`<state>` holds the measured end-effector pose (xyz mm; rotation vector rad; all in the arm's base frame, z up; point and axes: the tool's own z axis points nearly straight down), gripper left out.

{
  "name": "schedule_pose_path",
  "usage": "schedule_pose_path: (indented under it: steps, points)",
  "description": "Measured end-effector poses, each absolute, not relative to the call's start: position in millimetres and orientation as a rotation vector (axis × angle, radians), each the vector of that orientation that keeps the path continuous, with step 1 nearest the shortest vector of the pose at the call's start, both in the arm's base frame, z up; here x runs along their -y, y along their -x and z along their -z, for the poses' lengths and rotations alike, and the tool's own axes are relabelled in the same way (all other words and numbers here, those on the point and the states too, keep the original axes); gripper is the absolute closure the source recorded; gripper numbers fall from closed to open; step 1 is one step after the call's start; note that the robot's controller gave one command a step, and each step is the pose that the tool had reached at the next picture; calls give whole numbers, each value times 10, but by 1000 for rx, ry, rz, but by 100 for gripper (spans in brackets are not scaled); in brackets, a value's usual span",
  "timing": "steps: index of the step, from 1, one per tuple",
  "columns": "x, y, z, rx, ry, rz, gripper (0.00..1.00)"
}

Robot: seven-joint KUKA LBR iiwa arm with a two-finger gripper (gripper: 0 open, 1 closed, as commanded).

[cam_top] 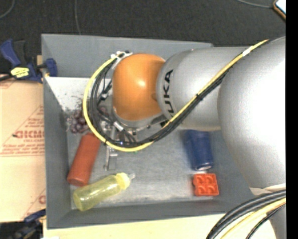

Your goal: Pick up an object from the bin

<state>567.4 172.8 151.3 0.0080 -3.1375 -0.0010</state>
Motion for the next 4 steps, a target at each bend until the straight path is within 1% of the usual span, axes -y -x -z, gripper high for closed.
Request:
schedule_pose_path:
  steps: [1,2,3,4]
  points:
    - [-1717,-5689,-1561,3144,-1,3,0]
    - [-1985,-6017,-805,3027,-941,8,0]
    - [-1794,-4990,-1068,3099,-725,3,0]
    - [-2232,-5992,-1019,2899,-1324,0,0]
